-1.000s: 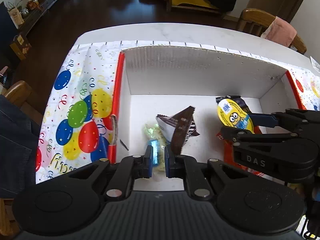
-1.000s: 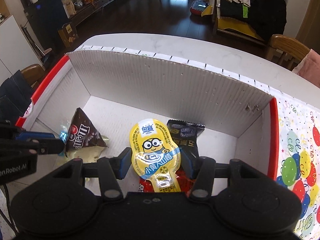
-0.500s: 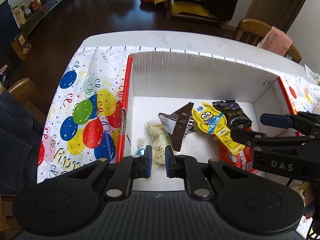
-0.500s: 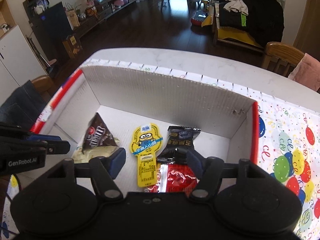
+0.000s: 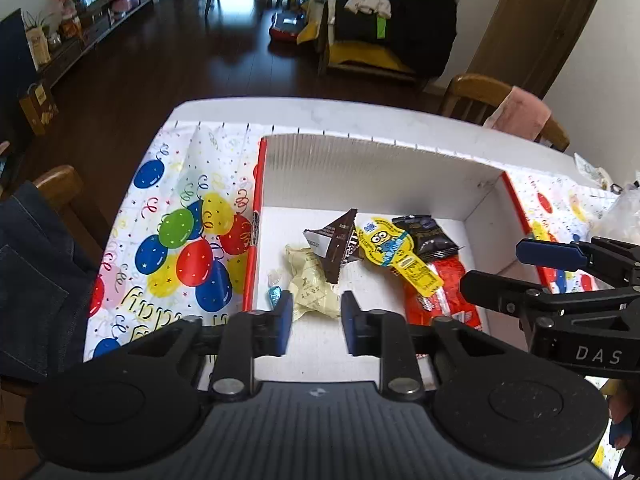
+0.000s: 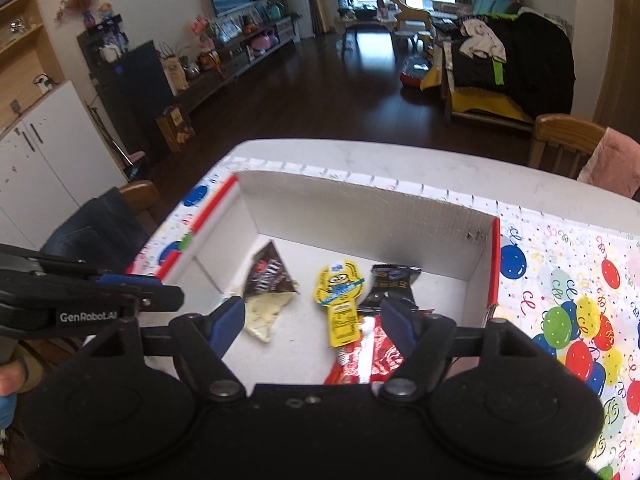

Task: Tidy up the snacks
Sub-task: 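Withdraw both tools from the box back over the snack pile, then grasp the white milk packet with the left tool while the right tool grasps the blue packet, then carry both packets into the red box and open both tools, then withdraw both tools from the box back over the snack pile, then grasp the green bar with the left tool while the right tool grasps the yellow cake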

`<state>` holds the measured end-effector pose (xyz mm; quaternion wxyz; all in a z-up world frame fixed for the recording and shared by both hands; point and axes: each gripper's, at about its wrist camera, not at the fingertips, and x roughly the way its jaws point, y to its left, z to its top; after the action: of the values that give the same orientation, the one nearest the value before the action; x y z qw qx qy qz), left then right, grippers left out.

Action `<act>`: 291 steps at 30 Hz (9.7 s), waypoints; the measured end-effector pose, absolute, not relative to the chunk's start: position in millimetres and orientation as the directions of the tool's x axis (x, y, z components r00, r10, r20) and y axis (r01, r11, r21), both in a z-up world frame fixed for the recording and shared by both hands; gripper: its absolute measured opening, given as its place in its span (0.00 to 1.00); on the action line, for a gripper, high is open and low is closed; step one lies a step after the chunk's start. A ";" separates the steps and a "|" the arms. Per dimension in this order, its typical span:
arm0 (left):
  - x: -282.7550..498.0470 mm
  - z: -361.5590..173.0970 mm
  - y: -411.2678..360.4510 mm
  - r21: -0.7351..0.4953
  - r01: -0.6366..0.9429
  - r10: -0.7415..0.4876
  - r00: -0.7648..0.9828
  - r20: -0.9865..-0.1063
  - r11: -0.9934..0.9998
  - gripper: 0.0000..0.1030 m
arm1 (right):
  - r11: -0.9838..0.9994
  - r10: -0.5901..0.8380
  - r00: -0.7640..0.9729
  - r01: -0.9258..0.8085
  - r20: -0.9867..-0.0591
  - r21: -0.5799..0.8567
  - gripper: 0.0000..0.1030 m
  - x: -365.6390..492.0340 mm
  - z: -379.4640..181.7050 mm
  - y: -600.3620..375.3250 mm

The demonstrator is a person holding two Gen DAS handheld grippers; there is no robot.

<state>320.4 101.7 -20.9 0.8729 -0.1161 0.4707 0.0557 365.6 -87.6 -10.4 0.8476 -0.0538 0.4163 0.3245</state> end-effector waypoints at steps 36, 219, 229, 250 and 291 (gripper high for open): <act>133.8 6.2 105.9 -0.146 -0.180 0.034 0.734 -0.679 0.973 0.80 | 0.717 0.628 0.461 -0.656 -0.627 0.236 1.00 210.7 8.3 -118.3; 251.1 -7.7 72.1 -0.070 -0.083 0.005 0.676 -0.737 0.994 0.59 | 0.806 0.493 0.500 -0.571 -0.712 0.158 0.72 307.8 -4.3 -111.1; 208.1 3.4 79.3 -0.091 -0.076 -0.010 0.711 -0.704 0.993 0.69 | 0.798 0.522 0.511 -0.576 -0.683 0.179 0.80 266.4 4.3 -119.7; 131.2 -29.8 93.8 -0.112 -0.123 0.001 0.677 -0.736 0.986 0.78 | 0.783 0.528 0.476 -0.594 -0.703 0.186 1.00 186.6 -27.4 -118.7; 156.2 -131.6 85.6 -0.020 -0.230 0.075 0.396 -0.915 0.973 0.63 | 0.779 0.393 0.245 -0.601 -0.886 0.179 0.66 162.2 -129.7 -56.0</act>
<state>156.2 85.6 -131.6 0.8324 -0.0716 0.5417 0.0918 162.2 -56.0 -129.7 0.7828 -0.0990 0.5261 0.3173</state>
